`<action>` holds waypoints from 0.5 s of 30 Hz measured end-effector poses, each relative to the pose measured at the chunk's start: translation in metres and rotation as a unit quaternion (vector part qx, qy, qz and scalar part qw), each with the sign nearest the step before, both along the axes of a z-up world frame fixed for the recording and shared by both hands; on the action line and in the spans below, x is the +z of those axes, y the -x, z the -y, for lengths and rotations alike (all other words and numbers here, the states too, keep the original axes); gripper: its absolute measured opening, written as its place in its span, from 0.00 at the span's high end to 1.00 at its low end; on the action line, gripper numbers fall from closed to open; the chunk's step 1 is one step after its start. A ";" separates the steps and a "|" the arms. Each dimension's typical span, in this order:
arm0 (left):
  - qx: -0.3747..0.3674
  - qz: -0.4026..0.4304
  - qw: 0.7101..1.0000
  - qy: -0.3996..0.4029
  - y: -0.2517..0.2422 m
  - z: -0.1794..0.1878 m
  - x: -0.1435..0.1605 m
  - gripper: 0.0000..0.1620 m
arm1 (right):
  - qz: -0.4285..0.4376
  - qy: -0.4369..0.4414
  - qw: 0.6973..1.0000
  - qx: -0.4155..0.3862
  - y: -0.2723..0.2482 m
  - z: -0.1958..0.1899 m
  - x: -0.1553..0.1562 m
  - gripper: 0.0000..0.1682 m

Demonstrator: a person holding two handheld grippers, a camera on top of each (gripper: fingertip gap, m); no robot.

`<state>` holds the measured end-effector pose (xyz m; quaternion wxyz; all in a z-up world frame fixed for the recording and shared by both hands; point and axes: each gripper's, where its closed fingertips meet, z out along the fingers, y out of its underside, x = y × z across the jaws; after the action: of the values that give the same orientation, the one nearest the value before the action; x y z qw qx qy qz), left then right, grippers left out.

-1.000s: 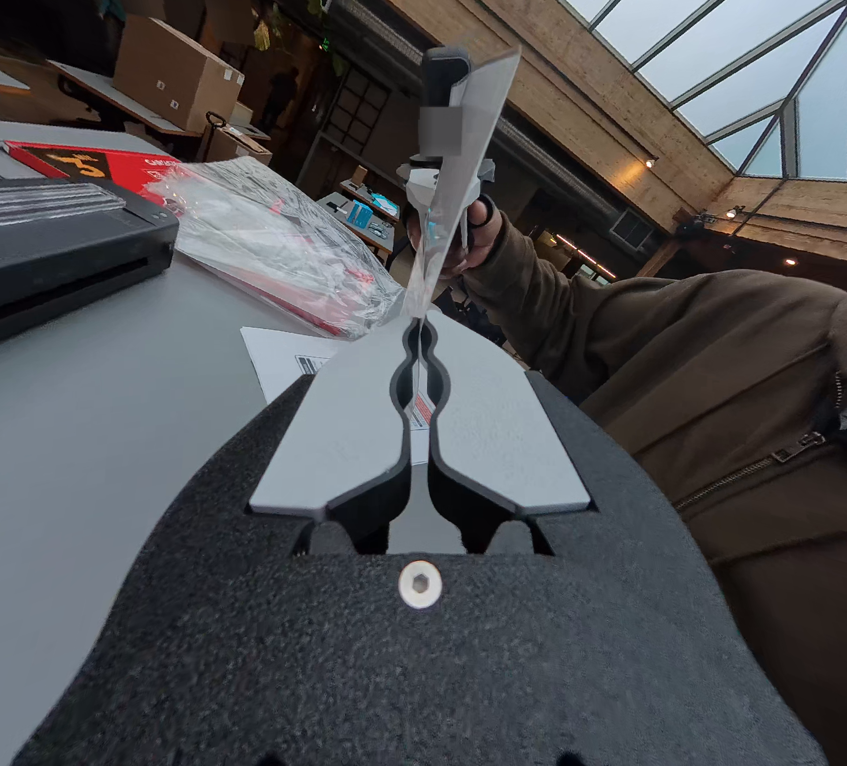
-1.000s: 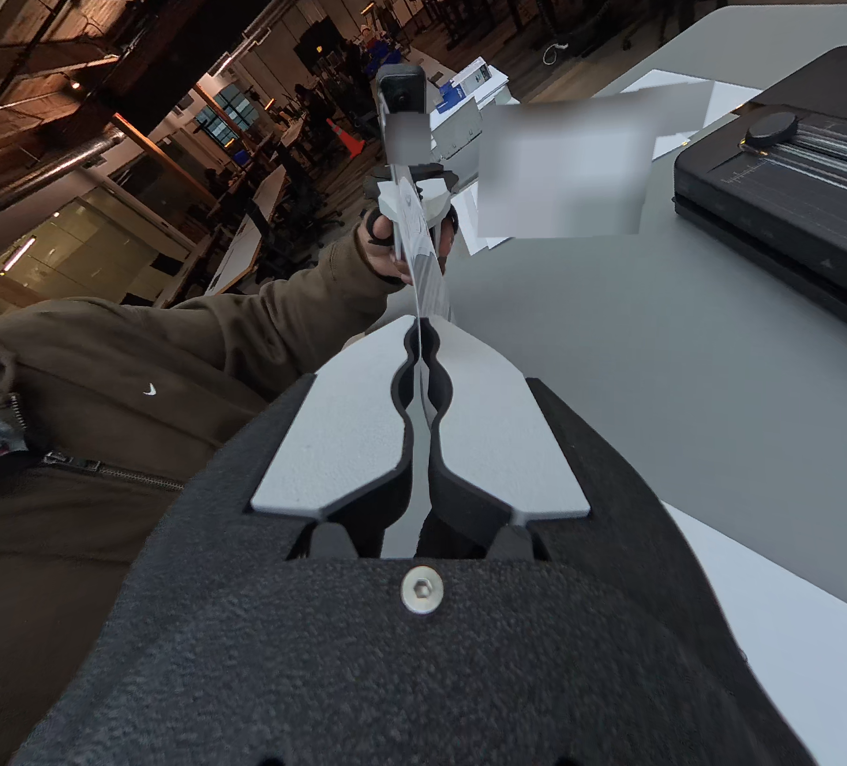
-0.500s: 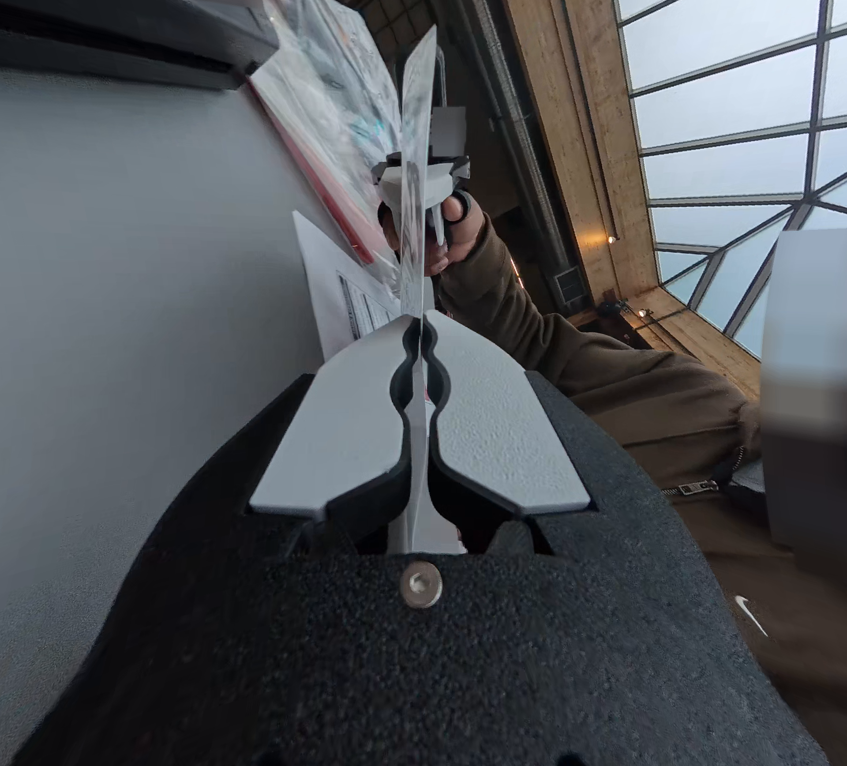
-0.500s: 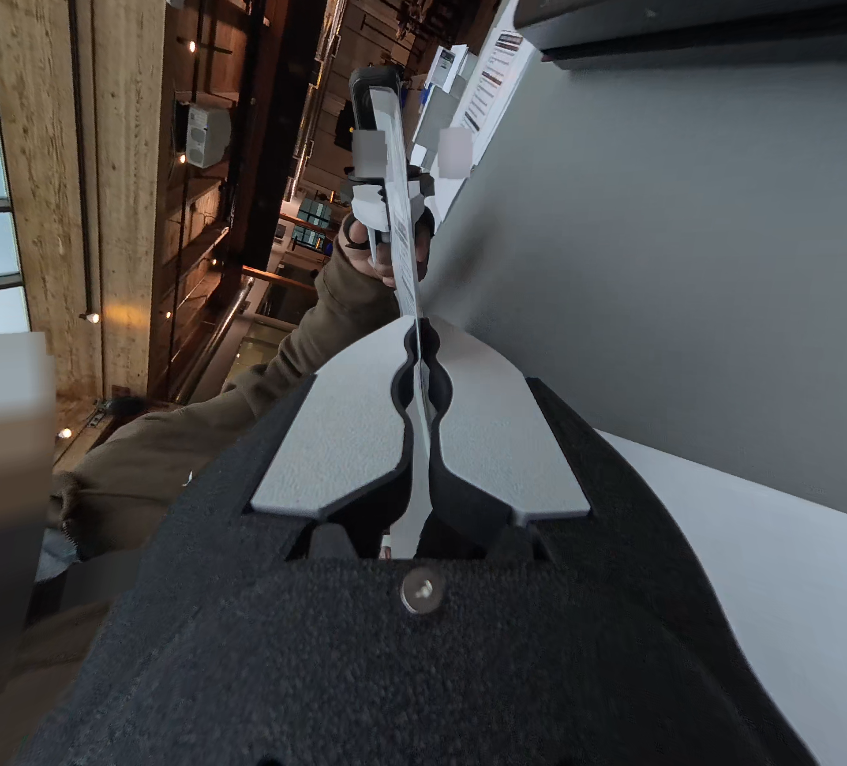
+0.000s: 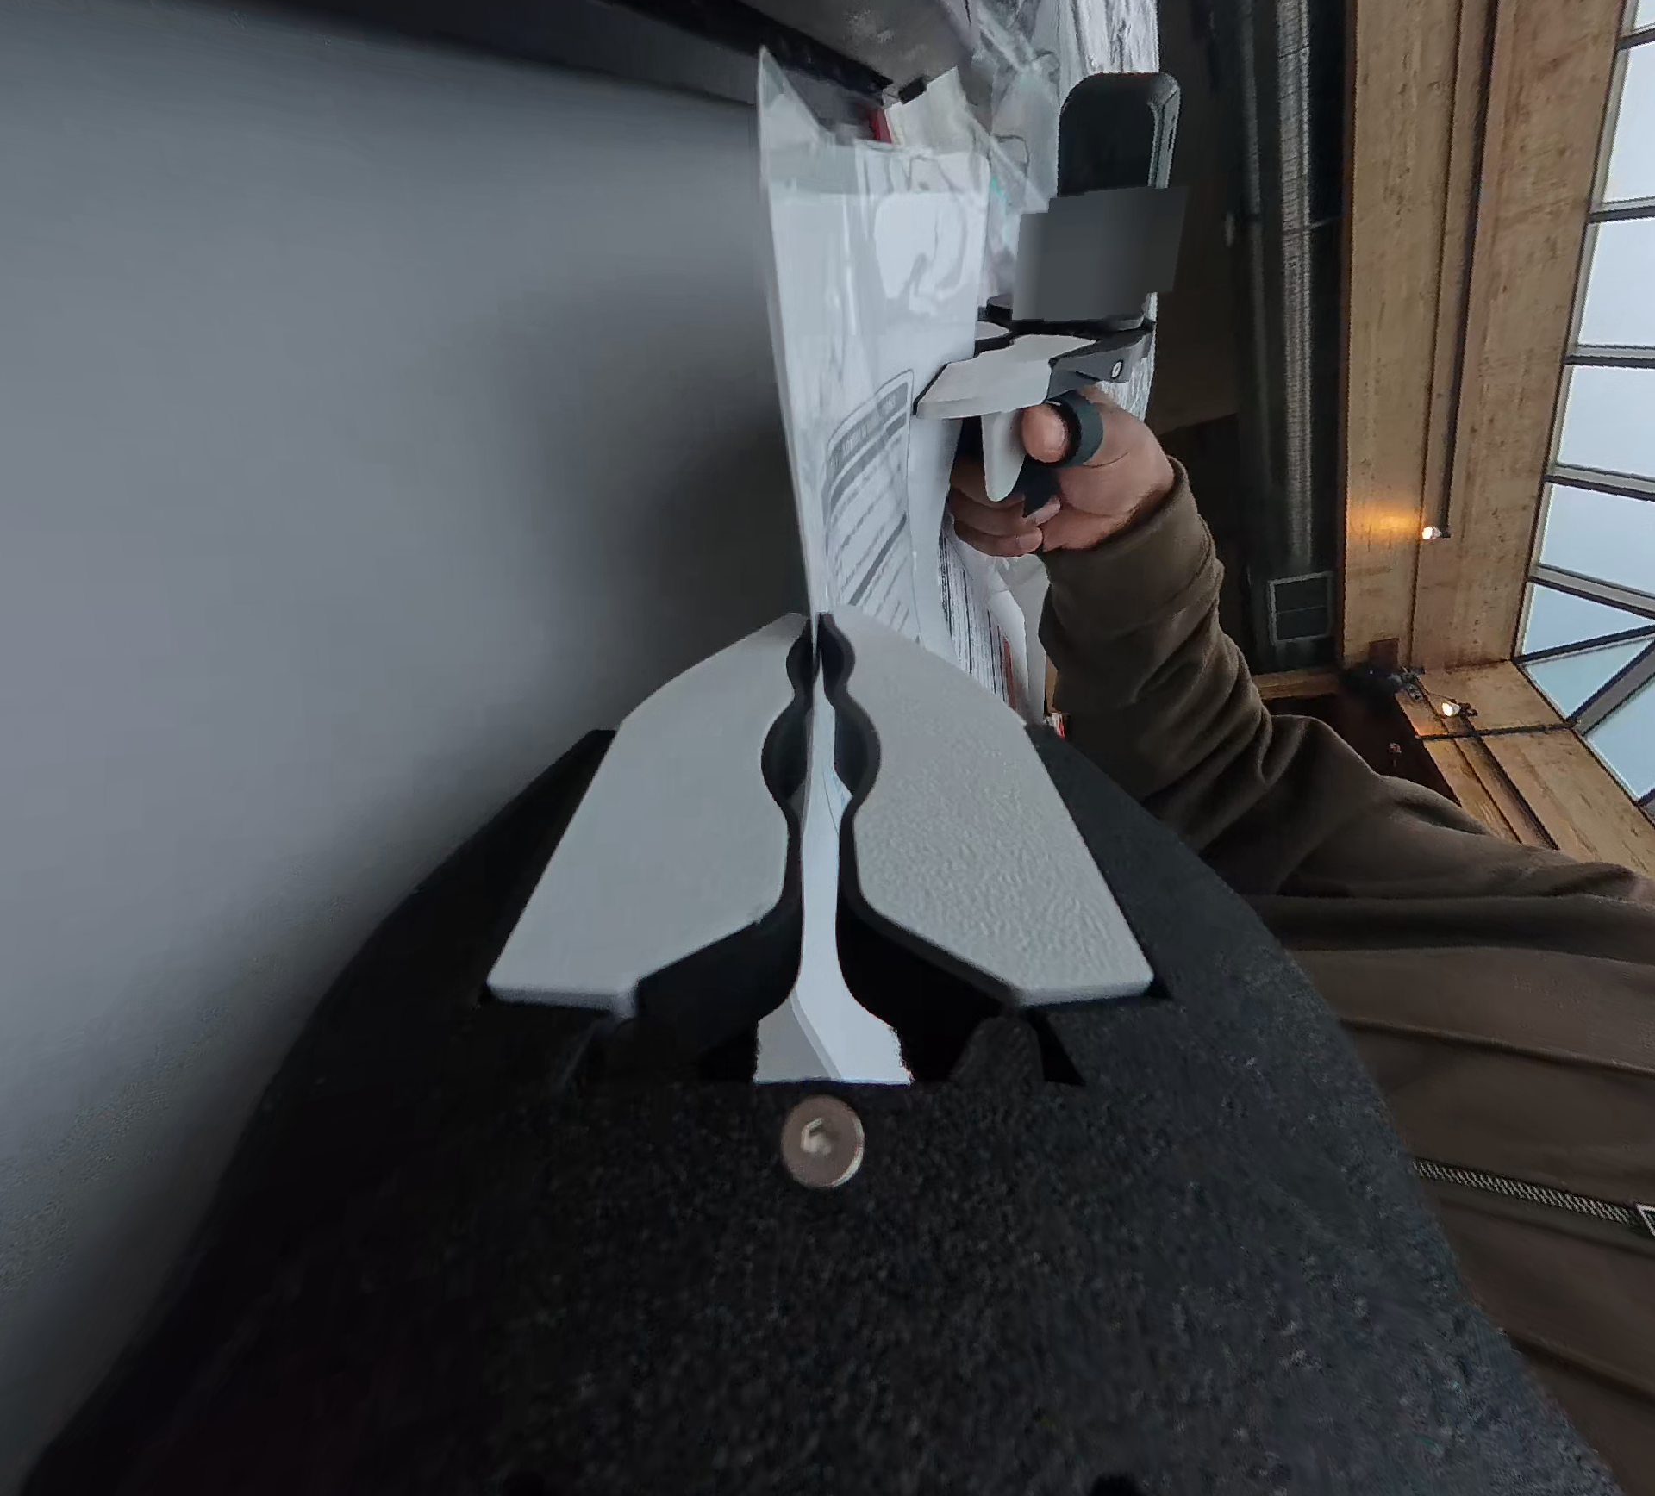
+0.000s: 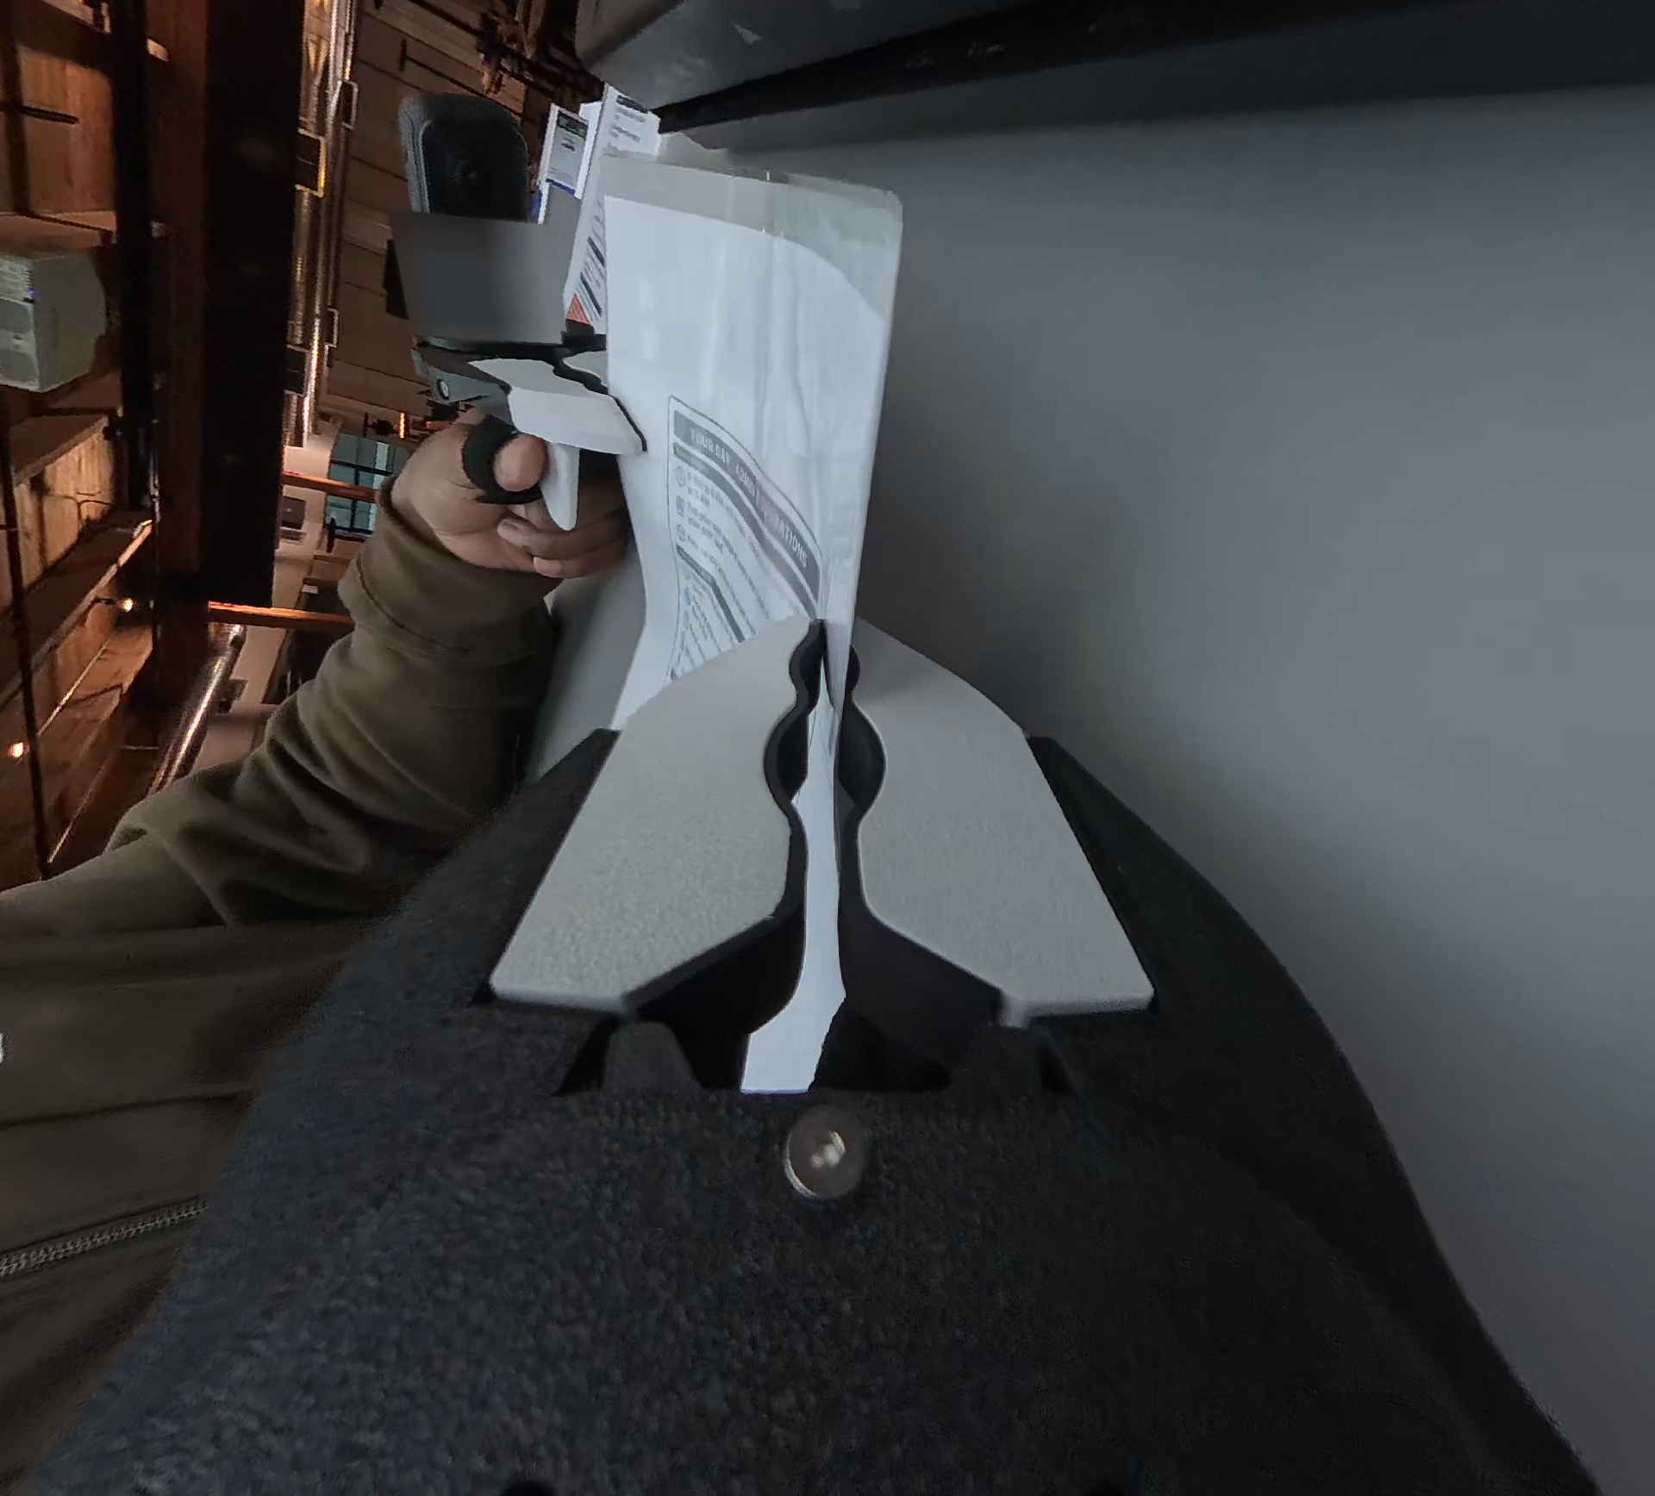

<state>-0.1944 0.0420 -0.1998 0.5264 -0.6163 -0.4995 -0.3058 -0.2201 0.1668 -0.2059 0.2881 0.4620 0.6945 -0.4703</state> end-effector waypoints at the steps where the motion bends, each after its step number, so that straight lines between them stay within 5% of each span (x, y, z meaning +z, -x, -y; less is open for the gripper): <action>1: 0.001 0.001 1.000 0.005 0.001 0.000 -0.002 1.00 | 0.002 -0.002 1.000 -0.004 0.001 -0.001 -0.001 1.00; 15: 0.057 0.033 0.998 0.018 0.017 0.001 -0.008 1.00 | 0.017 -0.026 0.999 -0.036 0.005 -0.009 -0.002 0.93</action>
<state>-0.2109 0.0408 -0.2074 0.5152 -0.5854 -0.5564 -0.2868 -0.2247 0.1758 -0.2084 0.2707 0.5018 0.6843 -0.4546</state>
